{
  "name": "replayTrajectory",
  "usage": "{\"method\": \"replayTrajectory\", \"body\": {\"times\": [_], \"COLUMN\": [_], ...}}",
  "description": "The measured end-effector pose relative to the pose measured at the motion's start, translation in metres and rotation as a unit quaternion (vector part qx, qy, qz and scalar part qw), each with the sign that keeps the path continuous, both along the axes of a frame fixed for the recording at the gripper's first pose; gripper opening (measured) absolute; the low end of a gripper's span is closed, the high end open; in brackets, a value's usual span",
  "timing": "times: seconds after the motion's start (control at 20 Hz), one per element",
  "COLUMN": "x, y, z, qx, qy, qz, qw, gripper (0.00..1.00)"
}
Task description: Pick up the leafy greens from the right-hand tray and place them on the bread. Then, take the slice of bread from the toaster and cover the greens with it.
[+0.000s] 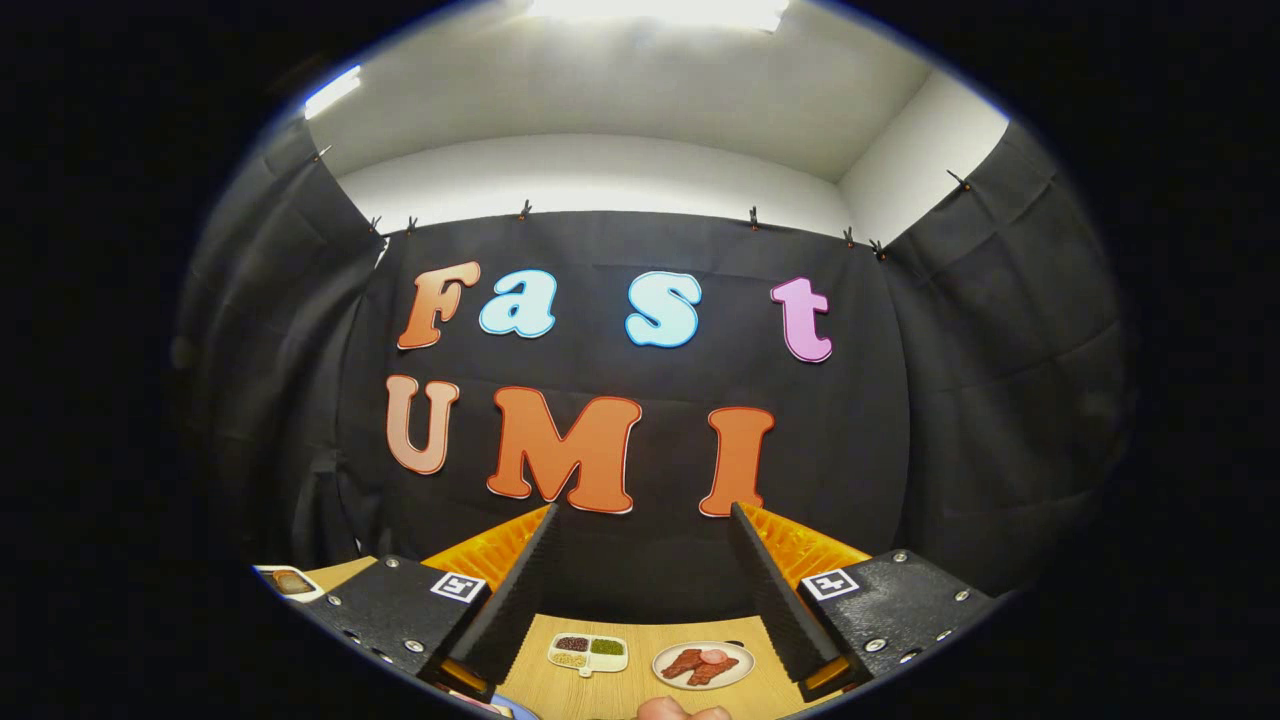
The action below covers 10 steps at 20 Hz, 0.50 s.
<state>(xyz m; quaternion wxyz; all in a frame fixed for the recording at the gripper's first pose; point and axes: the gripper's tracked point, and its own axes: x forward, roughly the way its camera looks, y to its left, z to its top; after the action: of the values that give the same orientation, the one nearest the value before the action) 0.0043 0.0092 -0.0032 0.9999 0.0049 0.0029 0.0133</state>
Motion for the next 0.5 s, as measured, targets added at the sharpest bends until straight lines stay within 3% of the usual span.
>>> {"method": "replayTrajectory", "body": {"times": [0.5], "x": [0.0], "y": [-0.001], "z": [-0.013], "qx": [-0.004], "qy": [0.013], "qz": [0.001], "qw": [1.0], "gripper": [0.99]}}
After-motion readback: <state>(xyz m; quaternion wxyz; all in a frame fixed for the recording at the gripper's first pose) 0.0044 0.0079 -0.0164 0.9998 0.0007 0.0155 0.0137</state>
